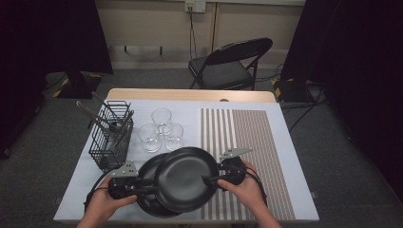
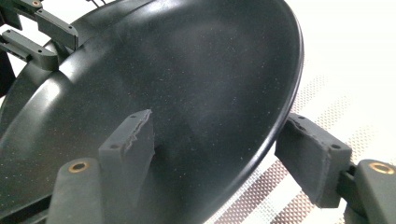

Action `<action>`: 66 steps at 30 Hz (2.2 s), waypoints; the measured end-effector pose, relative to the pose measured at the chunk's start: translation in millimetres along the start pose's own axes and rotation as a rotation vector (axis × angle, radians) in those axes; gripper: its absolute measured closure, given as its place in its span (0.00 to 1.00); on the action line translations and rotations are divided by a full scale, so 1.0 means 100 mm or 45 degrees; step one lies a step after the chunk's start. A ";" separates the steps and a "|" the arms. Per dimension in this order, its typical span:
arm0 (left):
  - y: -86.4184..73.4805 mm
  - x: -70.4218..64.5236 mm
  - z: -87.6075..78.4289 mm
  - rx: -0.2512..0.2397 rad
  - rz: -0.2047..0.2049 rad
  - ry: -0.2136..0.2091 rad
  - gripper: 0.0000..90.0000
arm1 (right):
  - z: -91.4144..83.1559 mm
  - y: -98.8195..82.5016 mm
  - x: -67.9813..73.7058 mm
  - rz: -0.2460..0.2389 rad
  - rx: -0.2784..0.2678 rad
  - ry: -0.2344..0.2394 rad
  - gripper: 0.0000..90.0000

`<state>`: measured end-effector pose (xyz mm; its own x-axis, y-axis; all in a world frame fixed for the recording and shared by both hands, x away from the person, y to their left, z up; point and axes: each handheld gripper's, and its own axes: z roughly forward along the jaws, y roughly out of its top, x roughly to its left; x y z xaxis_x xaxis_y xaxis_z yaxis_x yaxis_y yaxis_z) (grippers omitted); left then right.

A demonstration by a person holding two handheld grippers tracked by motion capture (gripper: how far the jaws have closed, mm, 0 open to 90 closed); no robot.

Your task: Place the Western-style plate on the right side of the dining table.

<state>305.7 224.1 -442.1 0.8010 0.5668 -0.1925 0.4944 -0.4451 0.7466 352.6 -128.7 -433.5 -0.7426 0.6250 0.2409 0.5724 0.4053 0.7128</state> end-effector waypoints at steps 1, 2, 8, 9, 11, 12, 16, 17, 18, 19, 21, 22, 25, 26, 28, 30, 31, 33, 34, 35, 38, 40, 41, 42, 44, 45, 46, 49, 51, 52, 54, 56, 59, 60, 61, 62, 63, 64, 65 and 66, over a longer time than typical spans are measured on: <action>0.00 0.00 0.00 0.000 -0.001 -0.001 0.69 | 0.00 0.00 0.00 0.011 0.003 0.007 0.32; 0.00 0.00 0.00 -0.001 -0.002 -0.001 0.69 | 0.00 0.00 0.00 0.012 0.005 0.007 0.32; 0.00 0.00 0.00 0.000 -0.001 -0.003 0.69 | -0.01 0.00 0.00 0.029 0.010 0.019 0.36; 0.00 0.00 0.00 0.003 0.007 -0.003 0.69 | -0.01 0.00 0.00 0.031 0.010 0.023 0.36; 0.00 0.00 0.00 0.004 0.010 -0.002 0.68 | -0.01 0.00 0.00 0.041 0.012 0.027 0.37; 0.00 0.00 0.00 0.004 0.009 -0.002 0.68 | -0.01 0.00 -0.01 0.050 0.011 0.028 0.37; 0.00 -0.01 0.00 0.002 0.002 -0.005 0.68 | 0.00 -0.01 -0.02 0.075 0.009 0.037 0.38; 0.00 -0.01 0.00 0.002 0.002 -0.004 0.68 | 0.00 -0.01 -0.02 0.080 0.009 0.043 0.40; 0.00 -0.01 0.00 0.002 0.003 -0.003 0.68 | -0.01 -0.01 -0.02 0.081 0.011 0.051 0.41; 0.00 -0.01 0.00 0.002 0.004 -0.003 0.68 | -0.01 0.00 -0.01 0.074 0.014 0.048 0.42; 0.00 -0.01 0.00 0.001 0.002 -0.004 0.68 | -0.01 0.00 -0.01 0.077 0.017 0.049 0.44; 0.00 -0.01 0.00 0.001 0.002 -0.004 0.67 | -0.01 0.00 -0.01 0.080 0.019 0.054 0.45; 0.00 -0.01 0.00 0.001 0.006 -0.003 0.67 | -0.01 0.01 0.00 0.095 0.024 0.059 0.48; 0.00 -0.01 0.00 0.003 0.006 -0.002 0.67 | 0.00 0.01 0.01 0.099 0.024 0.065 0.48; 0.00 -0.01 0.00 0.003 0.006 -0.003 0.67 | 0.01 0.01 0.00 0.109 0.022 0.073 0.49; 0.00 -0.01 0.00 0.000 0.001 -0.004 0.67 | 0.01 0.01 0.01 0.120 0.023 0.075 0.49; 0.00 -0.01 0.00 0.000 0.001 -0.004 0.67 | 0.01 0.01 0.00 0.126 0.024 0.078 0.50; 0.00 -0.01 0.00 -0.001 0.000 -0.006 0.67 | 0.01 0.01 0.00 0.135 0.028 0.079 0.50; 0.00 -0.01 0.00 -0.002 -0.001 -0.008 0.67 | 0.01 0.01 0.00 0.146 0.030 0.080 0.51; 0.00 -0.01 0.00 -0.007 -0.006 -0.012 0.66 | 0.01 0.01 0.00 0.151 0.032 0.082 0.51; 0.00 -0.02 0.00 0.005 0.006 -0.011 0.65 | 0.02 0.02 0.00 0.179 0.037 0.080 0.52; 0.00 -0.02 0.00 0.001 0.008 -0.013 0.65 | 0.02 0.02 0.00 0.190 0.041 0.080 0.53; 0.01 -0.03 0.00 0.003 0.008 -0.012 0.65 | 0.01 0.02 0.00 0.198 0.040 0.081 0.54; 0.01 -0.03 0.00 0.003 0.009 -0.011 0.65 | 0.01 0.02 0.00 0.207 0.039 0.081 0.55; 0.01 -0.03 0.00 0.003 0.008 -0.011 0.65 | 0.01 0.02 -0.01 0.228 0.038 0.088 0.56; 0.01 -0.03 0.00 0.004 0.010 -0.010 0.65 | 0.01 0.02 -0.01 0.241 0.039 0.090 0.57; 0.01 -0.03 0.00 0.003 0.011 -0.010 0.65 | 0.01 0.02 -0.02 0.255 0.044 0.091 0.58; 0.01 -0.03 0.00 0.013 0.019 -0.005 0.65 | 0.01 0.04 -0.02 0.288 0.058 0.092 0.60; 0.01 -0.03 0.00 0.013 0.016 -0.007 0.65 | 0.01 0.04 -0.04 0.327 0.059 0.095 0.62; 0.01 -0.03 0.00 0.012 0.018 -0.009 0.65 | 0.01 0.04 -0.05 0.346 0.057 0.101 0.64; 0.01 -0.03 0.00 0.007 0.013 -0.015 0.64 | 0.01 0.03 -0.07 0.398 0.047 0.112 0.67; 0.01 -0.03 0.00 0.007 0.012 -0.022 0.63 | 0.00 0.03 -0.09 0.459 0.042 0.125 0.70; 0.01 -0.03 0.01 -0.007 0.014 -0.033 0.58 | -0.01 0.03 -0.12 0.583 0.043 0.143 0.76; 0.01 -0.02 0.01 -0.009 0.021 -0.036 0.57 | -0.01 0.02 -0.13 0.618 0.046 0.148 0.77; 0.01 -0.03 0.01 -0.027 0.016 -0.040 0.55 | -0.01 0.02 -0.15 0.671 0.041 0.164 0.79; 0.01 -0.02 0.01 -0.042 0.020 -0.045 0.52 | -0.01 0.01 -0.17 0.700 0.033 0.173 0.81; 0.01 -0.03 0.02 -0.046 0.022 -0.052 0.49 | -0.01 0.00 -0.18 0.733 0.026 0.188 0.82; 0.02 -0.03 0.02 -0.048 0.033 -0.051 0.47 | -0.01 -0.01 -0.20 0.773 0.020 0.208 0.84; 0.03 -0.04 0.01 -0.051 0.037 -0.043 0.43 | -0.02 -0.03 -0.23 0.829 -0.005 0.244 0.87; 0.03 -0.05 0.01 -0.048 0.040 -0.035 0.39 | -0.02 -0.03 -0.24 0.848 -0.020 0.263 0.88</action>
<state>303.7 219.0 -439.1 0.8252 0.5334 -0.1858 0.4562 -0.4356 0.7760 367.4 -146.4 -440.0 -0.2872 0.5970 0.7490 0.9248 -0.0309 0.3792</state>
